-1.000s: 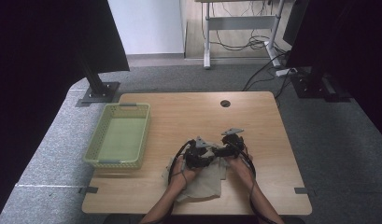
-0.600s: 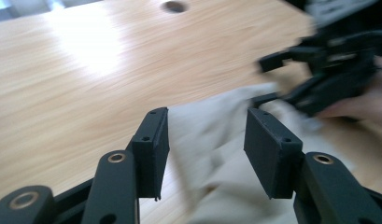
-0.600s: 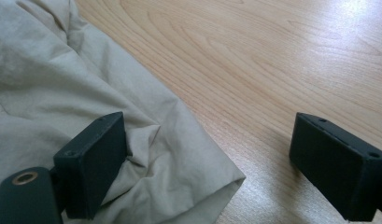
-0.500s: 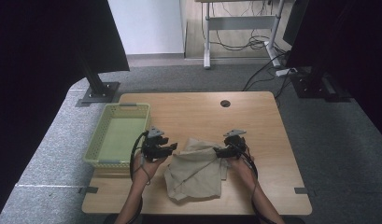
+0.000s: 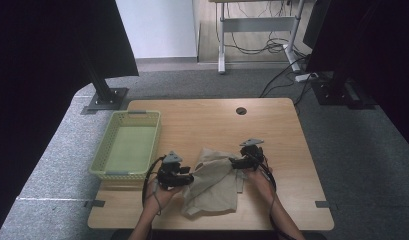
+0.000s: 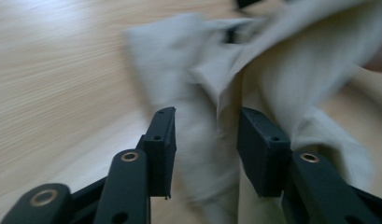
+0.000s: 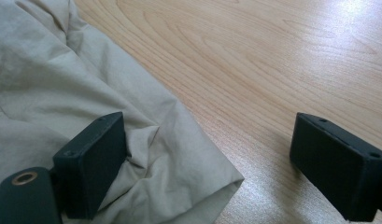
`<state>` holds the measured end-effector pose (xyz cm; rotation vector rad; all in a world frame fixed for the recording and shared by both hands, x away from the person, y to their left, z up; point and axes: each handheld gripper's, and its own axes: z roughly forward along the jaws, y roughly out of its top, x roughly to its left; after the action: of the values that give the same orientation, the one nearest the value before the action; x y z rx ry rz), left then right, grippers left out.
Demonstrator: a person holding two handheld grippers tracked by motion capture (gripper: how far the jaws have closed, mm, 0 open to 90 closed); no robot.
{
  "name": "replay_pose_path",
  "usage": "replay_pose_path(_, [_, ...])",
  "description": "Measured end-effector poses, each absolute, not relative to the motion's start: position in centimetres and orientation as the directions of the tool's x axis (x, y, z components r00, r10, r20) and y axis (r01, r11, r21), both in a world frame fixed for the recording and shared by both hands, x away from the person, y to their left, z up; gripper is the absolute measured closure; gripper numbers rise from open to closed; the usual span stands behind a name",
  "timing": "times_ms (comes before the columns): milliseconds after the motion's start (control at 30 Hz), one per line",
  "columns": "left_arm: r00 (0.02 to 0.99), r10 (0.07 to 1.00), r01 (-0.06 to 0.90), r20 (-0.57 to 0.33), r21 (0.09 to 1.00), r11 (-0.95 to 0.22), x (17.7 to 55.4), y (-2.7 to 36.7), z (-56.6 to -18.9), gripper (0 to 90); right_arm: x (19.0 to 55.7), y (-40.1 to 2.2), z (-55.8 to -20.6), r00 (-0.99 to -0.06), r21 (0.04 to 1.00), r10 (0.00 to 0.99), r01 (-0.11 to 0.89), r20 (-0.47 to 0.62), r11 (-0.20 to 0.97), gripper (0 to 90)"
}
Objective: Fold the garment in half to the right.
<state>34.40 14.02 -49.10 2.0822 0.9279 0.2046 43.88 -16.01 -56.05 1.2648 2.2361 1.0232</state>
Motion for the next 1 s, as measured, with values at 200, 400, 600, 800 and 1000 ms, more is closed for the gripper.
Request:
replay_pose_path(200, [0.816, 0.567, 0.447, -0.111, 0.744, -0.497, 31.7, 9.8, -50.4, 50.8, 43.9, -16.0, -56.0, -0.527, 0.745, 0.849, 0.578, 0.031, 0.331, 10.7])
replay_pose_path(400, [0.853, 0.518, 0.416, -0.068, 0.689, -0.594, 31.1, 7.9, -53.3, 48.9, 43.8, -16.2, -56.0, -0.53, 0.743, 0.847, 0.58, 0.034, 0.333, 10.3])
replay_pose_path(600, [0.873, 0.482, 0.393, -0.071, 0.686, -0.612, 30.9, 7.7, -53.0, 47.2, 42.5, -17.1, -53.6, -0.536, 0.77, 0.844, 0.544, 0.013, 0.333, 10.2])
replay_pose_path(800, [0.899, 0.432, 0.327, -0.067, 0.76, -0.562, 29.9, 9.2, -48.0, 45.7, 39.8, -17.2, -51.3, -0.586, 0.807, 0.81, 0.488, 0.022, 0.331, 9.8])
replay_pose_path(1000, [0.824, 0.565, 0.369, -0.031, 0.786, -0.495, 32.2, 11.8, -47.0, 42.5, 38.0, -17.2, -51.1, -0.609, 0.813, 0.793, 0.469, 0.015, 0.345, 9.5])
